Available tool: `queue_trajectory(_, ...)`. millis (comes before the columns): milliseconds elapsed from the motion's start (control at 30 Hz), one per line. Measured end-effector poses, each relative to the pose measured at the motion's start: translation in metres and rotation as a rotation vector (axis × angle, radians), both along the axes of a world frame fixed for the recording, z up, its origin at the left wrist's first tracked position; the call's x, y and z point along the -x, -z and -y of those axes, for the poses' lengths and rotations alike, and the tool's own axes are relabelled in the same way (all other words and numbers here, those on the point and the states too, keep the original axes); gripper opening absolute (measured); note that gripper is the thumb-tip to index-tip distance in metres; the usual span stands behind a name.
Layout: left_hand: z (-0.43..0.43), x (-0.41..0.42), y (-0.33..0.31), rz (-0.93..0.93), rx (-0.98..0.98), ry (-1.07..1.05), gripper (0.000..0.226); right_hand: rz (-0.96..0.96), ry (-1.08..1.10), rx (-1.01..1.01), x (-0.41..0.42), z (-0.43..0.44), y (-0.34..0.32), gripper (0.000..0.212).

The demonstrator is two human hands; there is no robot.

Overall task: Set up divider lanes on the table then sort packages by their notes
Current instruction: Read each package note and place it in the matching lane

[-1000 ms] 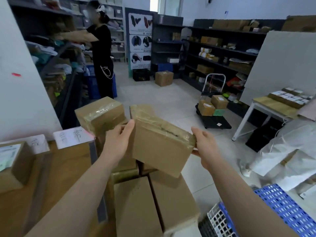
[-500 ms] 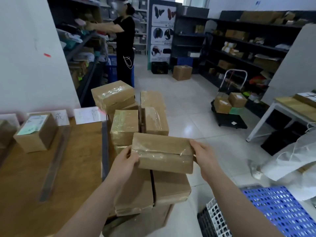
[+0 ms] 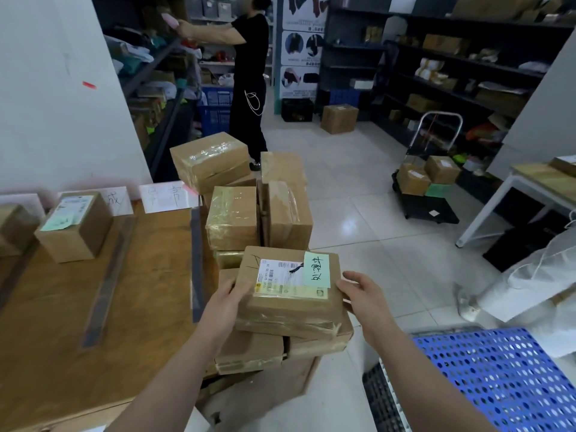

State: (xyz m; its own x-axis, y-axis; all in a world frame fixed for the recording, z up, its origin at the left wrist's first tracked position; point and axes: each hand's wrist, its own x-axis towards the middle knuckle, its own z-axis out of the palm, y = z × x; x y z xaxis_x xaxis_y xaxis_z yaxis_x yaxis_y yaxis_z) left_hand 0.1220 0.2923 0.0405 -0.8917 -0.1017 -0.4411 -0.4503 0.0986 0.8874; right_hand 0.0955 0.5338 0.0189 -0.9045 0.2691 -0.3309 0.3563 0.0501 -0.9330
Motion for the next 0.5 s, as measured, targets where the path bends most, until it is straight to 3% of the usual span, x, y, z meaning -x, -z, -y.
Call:
queue_trajectory(200,-0.003,0.003,0.004,-0.009,0.034,0.045,0.041,0.025,-0.081,-0.051,0.007,-0.005,0.000,0.058)
queue_trajectory(367,-0.012,0.013,-0.004,-0.010,-0.005,0.035,0.060,0.029,-0.070,0.058,0.012,-0.011,-0.003,0.027)
queue_trajectory(500,-0.026,0.014,-0.002,-0.017,0.092,-0.022,0.068,0.085,-0.033,0.038,0.003,-0.020,-0.001,0.031)
